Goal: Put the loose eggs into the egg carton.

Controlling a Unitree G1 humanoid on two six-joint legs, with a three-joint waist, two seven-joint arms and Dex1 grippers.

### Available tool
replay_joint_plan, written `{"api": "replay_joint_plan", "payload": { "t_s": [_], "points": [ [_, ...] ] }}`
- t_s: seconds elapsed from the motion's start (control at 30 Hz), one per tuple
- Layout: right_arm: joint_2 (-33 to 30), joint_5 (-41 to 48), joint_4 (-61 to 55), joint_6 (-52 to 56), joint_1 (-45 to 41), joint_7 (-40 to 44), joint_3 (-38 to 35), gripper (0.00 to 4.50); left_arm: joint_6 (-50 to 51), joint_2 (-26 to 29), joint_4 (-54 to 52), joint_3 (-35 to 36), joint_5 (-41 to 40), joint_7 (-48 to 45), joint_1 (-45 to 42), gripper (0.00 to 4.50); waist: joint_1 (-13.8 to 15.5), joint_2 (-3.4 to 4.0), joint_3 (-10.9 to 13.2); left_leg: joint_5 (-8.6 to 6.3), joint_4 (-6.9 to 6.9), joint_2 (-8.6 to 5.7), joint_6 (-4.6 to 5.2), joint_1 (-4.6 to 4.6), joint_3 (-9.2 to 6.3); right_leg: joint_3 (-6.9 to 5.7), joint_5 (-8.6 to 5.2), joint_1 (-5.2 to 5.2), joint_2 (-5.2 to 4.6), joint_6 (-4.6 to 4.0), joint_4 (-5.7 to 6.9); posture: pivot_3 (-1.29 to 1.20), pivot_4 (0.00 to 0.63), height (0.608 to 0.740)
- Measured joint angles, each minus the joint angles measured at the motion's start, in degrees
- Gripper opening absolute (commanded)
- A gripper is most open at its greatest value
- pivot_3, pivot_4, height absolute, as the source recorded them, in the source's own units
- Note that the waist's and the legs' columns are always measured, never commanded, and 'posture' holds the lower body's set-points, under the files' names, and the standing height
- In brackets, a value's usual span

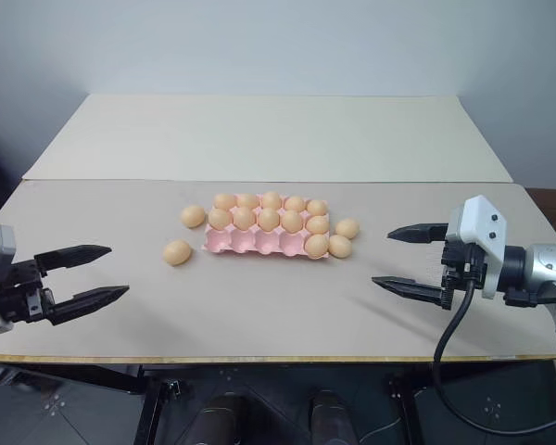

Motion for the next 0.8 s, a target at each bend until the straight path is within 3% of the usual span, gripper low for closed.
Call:
{"api": "replay_joint_plan", "payload": {
  "t_s": [0.57, 0.8],
  "points": [
    [-0.02, -1.89, 1.34, -0.08, -1.0, -1.78, 0.16, 4.5, 0.17, 1.37, -0.07, -0.82, -1.57, 1.53, -3.57, 4.48, -0.03, 0.01, 0.0, 0.0, 0.0, 0.0, 0.0, -0.01, 0.0, 0.0, 0.0, -0.02, 0.0, 0.0, 0.0, 0.0, 0.15, 0.74],
    [2.09, -6.52, 1.38, 0.27, -6.0, -8.58, 6.77, 4.5, 0.25, 1.42, 0.45, -4.78, -2.28, 1.11, -7.45, 4.48, -0.18, 0.01, 0.0, 0.0, 0.0, 0.0, 0.0, -0.02, 0.0, 0.01, 0.0, -0.05, 0.02, 0.0, 0.02, 0.0, 0.15, 0.74]
  ]
}}
